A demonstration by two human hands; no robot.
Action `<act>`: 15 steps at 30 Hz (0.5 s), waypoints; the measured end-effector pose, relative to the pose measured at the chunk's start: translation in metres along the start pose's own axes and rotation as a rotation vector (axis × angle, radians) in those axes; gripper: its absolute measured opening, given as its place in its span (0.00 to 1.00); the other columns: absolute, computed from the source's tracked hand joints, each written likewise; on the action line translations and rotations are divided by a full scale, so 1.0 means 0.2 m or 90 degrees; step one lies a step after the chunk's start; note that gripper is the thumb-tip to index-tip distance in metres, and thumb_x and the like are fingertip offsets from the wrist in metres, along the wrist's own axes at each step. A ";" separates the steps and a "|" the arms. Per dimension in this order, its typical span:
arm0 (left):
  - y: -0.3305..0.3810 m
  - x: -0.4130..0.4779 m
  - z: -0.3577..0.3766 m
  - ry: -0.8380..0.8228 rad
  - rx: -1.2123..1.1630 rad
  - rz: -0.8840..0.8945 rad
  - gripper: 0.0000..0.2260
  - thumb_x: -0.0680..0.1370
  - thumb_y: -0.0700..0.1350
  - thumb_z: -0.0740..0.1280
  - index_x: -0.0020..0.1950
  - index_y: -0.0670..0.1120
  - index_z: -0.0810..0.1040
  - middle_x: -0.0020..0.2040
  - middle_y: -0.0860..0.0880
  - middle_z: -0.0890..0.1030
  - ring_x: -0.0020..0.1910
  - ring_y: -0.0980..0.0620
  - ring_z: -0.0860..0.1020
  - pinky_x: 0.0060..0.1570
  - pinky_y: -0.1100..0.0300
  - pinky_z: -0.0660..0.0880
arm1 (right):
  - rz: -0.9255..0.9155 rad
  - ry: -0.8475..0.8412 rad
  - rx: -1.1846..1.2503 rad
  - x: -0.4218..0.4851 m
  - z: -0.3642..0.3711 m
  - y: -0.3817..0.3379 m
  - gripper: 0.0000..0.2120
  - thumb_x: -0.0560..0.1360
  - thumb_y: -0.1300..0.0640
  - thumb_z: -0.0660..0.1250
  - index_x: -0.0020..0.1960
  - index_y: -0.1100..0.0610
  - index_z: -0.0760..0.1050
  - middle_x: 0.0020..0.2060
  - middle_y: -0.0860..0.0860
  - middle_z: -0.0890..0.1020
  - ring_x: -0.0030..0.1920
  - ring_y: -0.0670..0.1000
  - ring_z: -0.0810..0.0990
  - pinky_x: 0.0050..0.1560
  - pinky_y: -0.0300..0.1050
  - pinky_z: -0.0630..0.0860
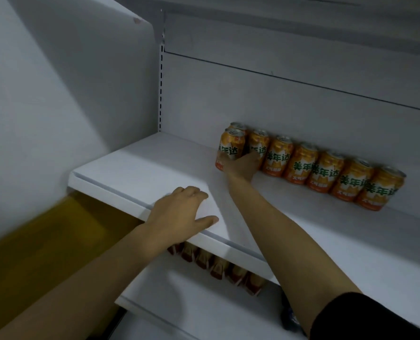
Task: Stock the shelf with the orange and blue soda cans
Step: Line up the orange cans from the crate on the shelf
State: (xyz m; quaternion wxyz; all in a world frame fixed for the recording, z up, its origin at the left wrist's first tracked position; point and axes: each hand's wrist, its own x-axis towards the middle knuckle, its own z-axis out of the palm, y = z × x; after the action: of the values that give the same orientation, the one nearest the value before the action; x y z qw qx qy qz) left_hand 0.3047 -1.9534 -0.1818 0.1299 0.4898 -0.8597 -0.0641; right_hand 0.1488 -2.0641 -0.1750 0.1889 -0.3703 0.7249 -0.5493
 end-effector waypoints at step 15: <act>-0.76 -0.99 -0.01 0.111 -0.245 -0.436 0.28 0.72 0.59 0.69 0.69 0.49 0.71 0.64 0.49 0.77 0.61 0.50 0.75 0.56 0.58 0.72 | -0.416 -0.675 -0.268 -1.30 0.42 -0.13 0.30 0.72 0.43 0.69 0.68 0.54 0.66 0.62 0.52 0.75 0.61 0.52 0.75 0.57 0.49 0.75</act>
State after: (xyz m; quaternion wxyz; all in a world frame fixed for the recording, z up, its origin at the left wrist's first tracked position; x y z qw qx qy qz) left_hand 0.5264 -1.8607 -0.2485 0.2629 0.7181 -0.6051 -0.2217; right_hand 0.3849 -1.9278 -0.2129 0.2676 -0.8210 0.4757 -0.1678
